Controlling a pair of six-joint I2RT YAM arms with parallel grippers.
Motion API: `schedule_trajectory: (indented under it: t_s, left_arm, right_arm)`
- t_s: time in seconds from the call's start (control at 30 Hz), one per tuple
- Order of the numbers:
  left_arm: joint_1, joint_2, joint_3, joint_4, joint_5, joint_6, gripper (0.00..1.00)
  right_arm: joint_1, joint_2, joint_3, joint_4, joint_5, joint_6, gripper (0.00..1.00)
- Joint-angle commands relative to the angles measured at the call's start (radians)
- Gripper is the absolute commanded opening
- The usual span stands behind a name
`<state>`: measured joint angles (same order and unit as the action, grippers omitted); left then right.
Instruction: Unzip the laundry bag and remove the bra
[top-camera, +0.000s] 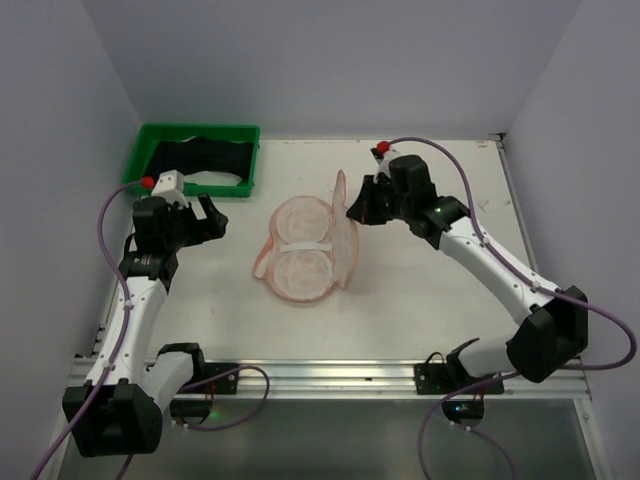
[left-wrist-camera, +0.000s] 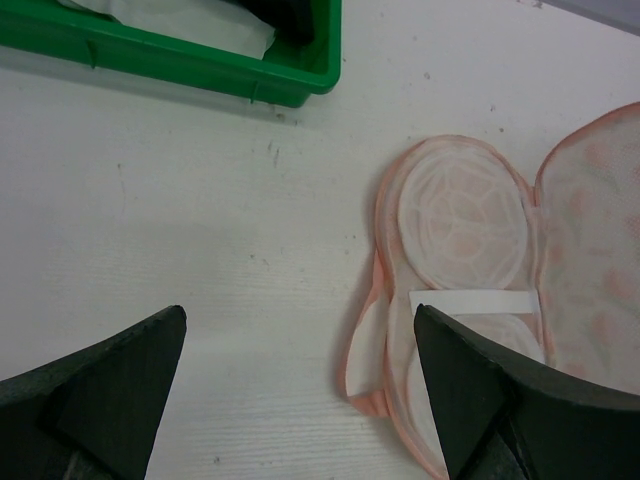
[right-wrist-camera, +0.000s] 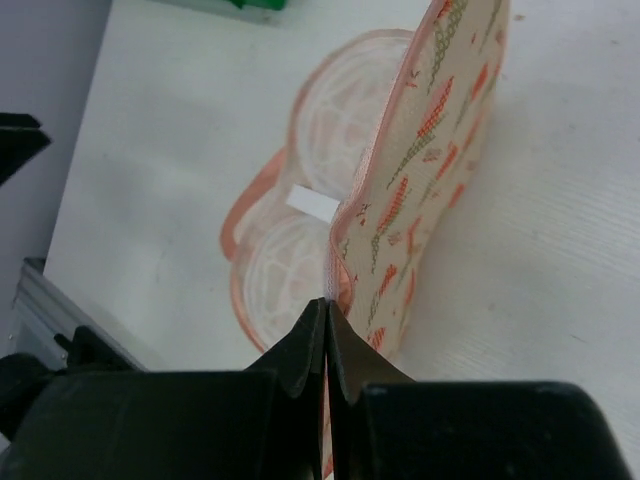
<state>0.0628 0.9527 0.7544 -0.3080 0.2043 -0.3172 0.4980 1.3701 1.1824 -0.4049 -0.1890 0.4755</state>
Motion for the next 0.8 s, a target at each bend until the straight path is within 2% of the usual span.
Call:
schedule_trajectory:
  t_s: [0.0,0.17,0.2,0.37,0.43,0.53,0.63,0.67,0.73,0.77]
  left_arm:
    - [0.002,0.001,-0.004,0.035,0.03,0.026,1.0]
    - [0.002,0.001,-0.004,0.03,0.027,0.021,1.0]
    - [0.002,0.001,-0.004,0.03,0.026,0.021,1.0]
    - [0.002,-0.008,-0.006,0.029,0.011,0.018,1.0]
    - [0.002,-0.009,-0.004,0.026,0.006,0.017,1.0]
    - [0.002,-0.009,-0.006,0.026,0.012,0.015,1.0]
    - [0.002,-0.011,-0.006,0.026,0.017,0.017,1.0]
    - [0.002,-0.015,-0.006,0.026,0.015,0.017,1.0]
    - [0.002,-0.015,-0.007,0.026,0.015,0.015,1.0]
    - [0.002,-0.019,-0.007,0.027,0.015,0.015,1.0]
  right_arm:
    - [0.082,0.073,0.106,0.044,-0.093,-0.038,0.0]
    - [0.163,0.196,0.146,0.132,-0.116,0.053,0.0]
    - [0.169,0.217,0.143,0.194,-0.128,0.075,0.0]
    - [0.22,0.401,0.18,0.296,-0.202,0.15,0.0]
    - [0.231,0.455,0.204,0.333,-0.227,0.169,0.04]
    - [0.246,0.54,0.241,0.357,-0.271,0.181,0.19]
    - [0.251,0.57,0.275,0.362,-0.319,0.181,0.39]
    - [0.251,0.57,0.286,0.351,-0.323,0.172,0.53]
    - [0.251,0.546,0.312,0.311,-0.305,0.131,0.72]
    - [0.248,0.531,0.316,0.296,-0.282,0.117,0.93]
